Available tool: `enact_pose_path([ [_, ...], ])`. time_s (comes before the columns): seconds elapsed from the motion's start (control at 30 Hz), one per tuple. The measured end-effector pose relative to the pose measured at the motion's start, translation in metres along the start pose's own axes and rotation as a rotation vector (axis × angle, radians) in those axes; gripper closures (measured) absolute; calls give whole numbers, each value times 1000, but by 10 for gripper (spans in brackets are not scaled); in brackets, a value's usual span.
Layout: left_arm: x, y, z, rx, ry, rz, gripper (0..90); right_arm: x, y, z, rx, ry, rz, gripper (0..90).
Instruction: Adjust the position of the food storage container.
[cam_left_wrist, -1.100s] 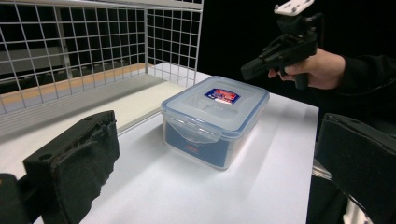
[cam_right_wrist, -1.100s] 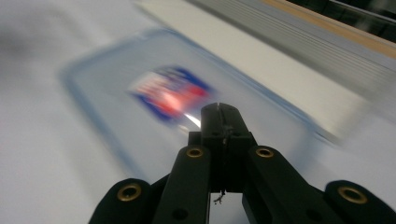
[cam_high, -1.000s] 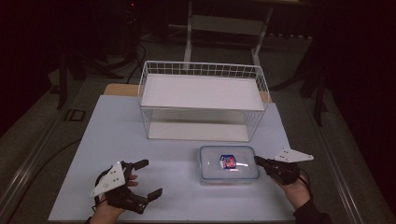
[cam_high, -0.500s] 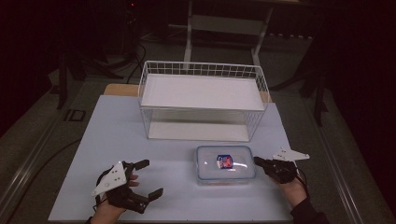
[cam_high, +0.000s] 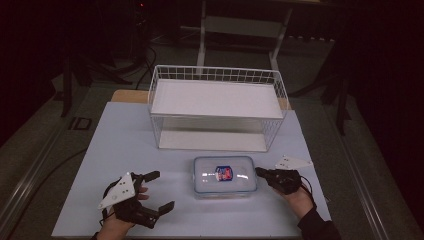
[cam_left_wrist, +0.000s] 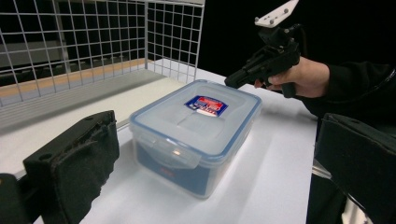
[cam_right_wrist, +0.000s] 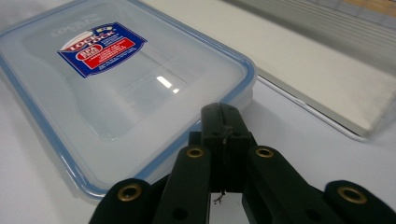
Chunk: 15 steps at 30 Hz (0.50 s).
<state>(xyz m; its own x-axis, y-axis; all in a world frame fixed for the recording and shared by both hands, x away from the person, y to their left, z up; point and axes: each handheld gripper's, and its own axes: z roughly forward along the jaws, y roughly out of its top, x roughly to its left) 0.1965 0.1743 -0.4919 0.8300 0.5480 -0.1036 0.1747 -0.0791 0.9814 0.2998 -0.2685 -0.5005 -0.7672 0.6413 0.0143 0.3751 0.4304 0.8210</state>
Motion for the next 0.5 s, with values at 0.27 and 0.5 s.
enact_pose_path([
  [0.27,0,0,1,1,-4,-2,0,12,9,14,1,36,-30,900],
  [0.5,1,0,1,7,7,-15,0,14,19,10,-47,22,-45,900],
])
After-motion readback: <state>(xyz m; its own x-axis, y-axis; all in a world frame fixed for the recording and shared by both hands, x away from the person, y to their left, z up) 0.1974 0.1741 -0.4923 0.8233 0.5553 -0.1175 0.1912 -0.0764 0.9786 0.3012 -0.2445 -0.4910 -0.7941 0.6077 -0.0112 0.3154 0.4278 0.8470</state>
